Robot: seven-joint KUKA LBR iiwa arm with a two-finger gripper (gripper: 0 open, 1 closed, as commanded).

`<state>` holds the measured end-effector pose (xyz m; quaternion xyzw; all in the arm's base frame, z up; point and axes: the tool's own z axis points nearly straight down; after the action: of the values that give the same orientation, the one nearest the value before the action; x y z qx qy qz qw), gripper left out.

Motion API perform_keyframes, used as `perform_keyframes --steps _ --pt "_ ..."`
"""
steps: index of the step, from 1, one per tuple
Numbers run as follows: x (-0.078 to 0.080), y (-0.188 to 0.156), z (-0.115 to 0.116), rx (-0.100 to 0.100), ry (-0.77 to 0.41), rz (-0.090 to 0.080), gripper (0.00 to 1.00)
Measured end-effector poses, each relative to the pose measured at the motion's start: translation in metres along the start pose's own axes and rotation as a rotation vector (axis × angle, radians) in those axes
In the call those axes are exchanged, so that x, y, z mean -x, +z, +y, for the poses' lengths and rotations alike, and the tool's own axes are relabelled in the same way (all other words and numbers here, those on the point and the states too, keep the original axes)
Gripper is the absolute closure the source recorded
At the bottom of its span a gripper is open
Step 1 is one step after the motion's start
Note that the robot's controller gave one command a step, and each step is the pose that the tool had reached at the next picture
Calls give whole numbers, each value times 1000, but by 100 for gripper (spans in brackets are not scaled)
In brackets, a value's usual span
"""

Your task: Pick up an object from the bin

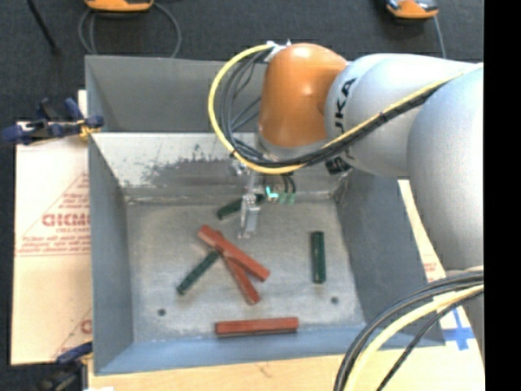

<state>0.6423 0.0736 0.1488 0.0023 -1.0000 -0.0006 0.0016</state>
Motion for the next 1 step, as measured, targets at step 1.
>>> perform_keyframes --steps 1 --pt "4 5 -13 -3 -224 -5 0"
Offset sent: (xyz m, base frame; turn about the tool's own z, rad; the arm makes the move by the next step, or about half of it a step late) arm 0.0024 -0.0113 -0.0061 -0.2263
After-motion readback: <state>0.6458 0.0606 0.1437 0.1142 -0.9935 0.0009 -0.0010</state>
